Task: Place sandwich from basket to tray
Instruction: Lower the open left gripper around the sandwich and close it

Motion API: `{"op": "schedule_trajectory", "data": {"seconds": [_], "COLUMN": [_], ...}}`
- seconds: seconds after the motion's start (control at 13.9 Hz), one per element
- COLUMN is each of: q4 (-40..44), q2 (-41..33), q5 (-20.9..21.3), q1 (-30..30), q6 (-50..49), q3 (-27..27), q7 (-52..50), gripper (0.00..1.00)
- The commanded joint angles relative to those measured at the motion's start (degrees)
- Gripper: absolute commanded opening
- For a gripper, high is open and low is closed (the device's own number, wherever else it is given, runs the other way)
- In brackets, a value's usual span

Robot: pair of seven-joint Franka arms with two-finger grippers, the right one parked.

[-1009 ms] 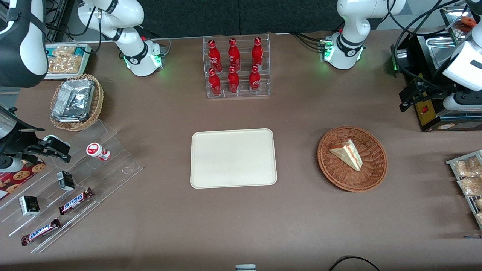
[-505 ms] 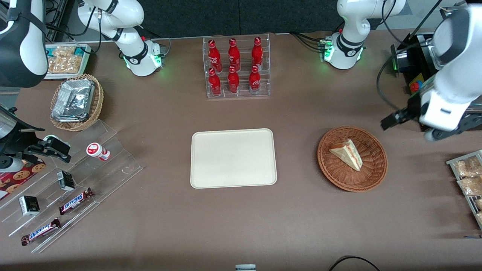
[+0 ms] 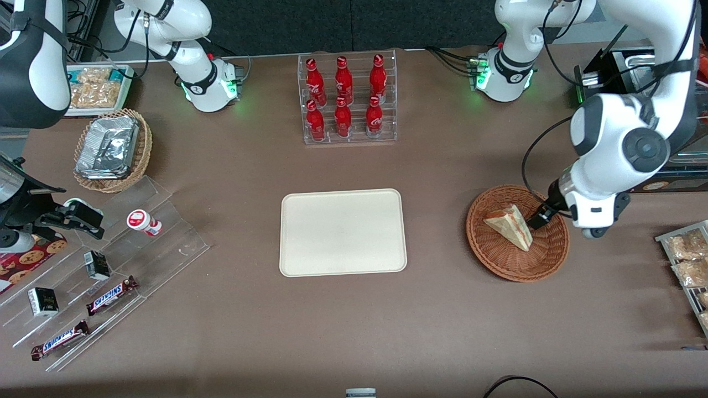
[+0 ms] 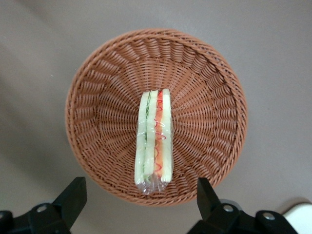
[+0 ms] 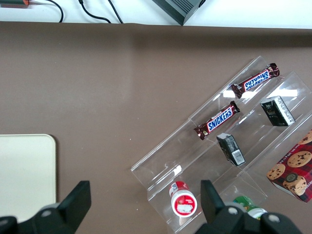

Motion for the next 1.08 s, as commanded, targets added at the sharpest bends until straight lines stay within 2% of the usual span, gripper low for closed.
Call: {"op": "schedule_trajectory", "data": {"seconds": [0.0, 0.36, 0.86, 1.01], "q4": [-3.3, -10.2, -13.4, -13.4], "q2": [1.4, 3.8, 7.8, 8.5], "q5": [0.0, 0.1, 0.1, 0.1], "q1": [-0.4, -0.5, -0.5, -0.5], "q6": [6.8, 17.9, 26.0, 26.8], "q3": [-0.1, -0.2, -0.2, -0.2], "q7": [-5.1, -5.8, -8.3, -8.6], "gripper": [1.00, 1.00, 0.99, 0.65]}}
